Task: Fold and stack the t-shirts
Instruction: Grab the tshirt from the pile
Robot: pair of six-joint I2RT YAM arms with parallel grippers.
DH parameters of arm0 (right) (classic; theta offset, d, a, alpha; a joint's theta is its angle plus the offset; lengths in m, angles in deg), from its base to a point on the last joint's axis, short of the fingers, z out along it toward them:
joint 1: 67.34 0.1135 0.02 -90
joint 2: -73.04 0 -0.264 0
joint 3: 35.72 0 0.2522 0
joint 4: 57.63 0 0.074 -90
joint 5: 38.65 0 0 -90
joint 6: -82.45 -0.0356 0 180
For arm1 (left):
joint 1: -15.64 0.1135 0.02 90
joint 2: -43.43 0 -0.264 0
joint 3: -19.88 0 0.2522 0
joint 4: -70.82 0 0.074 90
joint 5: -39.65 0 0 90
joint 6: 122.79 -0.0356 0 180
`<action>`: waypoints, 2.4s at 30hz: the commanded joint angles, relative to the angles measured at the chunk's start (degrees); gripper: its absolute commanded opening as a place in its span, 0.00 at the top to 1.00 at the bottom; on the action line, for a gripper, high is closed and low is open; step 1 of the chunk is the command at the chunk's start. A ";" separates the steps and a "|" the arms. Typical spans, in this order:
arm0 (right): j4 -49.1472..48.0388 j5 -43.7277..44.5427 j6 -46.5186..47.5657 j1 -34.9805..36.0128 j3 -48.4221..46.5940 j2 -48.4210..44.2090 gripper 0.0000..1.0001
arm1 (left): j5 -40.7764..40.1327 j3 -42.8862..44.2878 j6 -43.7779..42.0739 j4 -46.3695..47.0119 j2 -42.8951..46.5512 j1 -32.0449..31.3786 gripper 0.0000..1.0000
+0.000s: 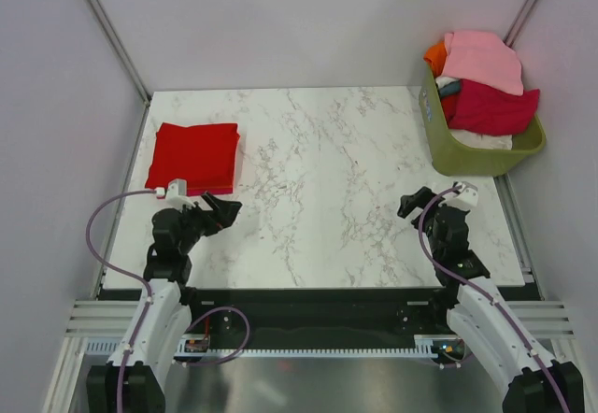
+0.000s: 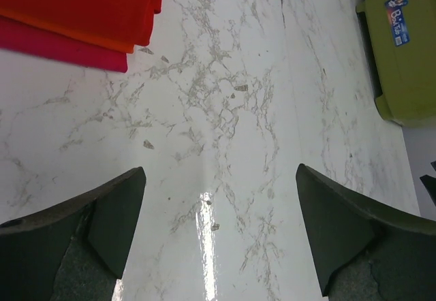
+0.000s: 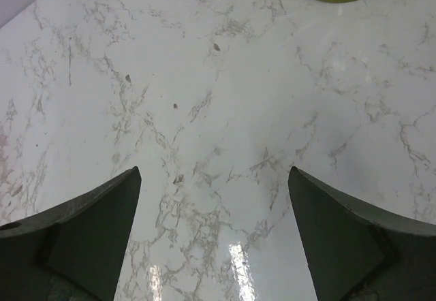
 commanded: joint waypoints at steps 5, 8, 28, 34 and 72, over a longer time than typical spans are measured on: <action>-2.90 -1.38 -3.54 0.10 -7.93 2.96 0.04 | -3.21 1.41 1.07 -6.51 6.16 -0.03 0.00; -0.02 0.11 -5.83 -0.07 -18.31 12.17 0.06 | -4.53 -0.26 1.78 -6.14 6.79 -0.03 0.00; 2.90 -4.72 -24.56 -22.13 -71.74 61.15 0.37 | -5.07 0.26 2.04 -7.64 6.61 -0.03 0.05; -2.71 -4.63 -29.20 -25.82 -79.75 73.80 0.39 | -4.54 0.26 2.30 -7.55 6.44 -0.03 0.06; -4.92 0.30 -29.12 -29.95 -91.81 81.91 0.31 | -4.72 0.70 2.13 -4.56 1.87 -0.03 0.09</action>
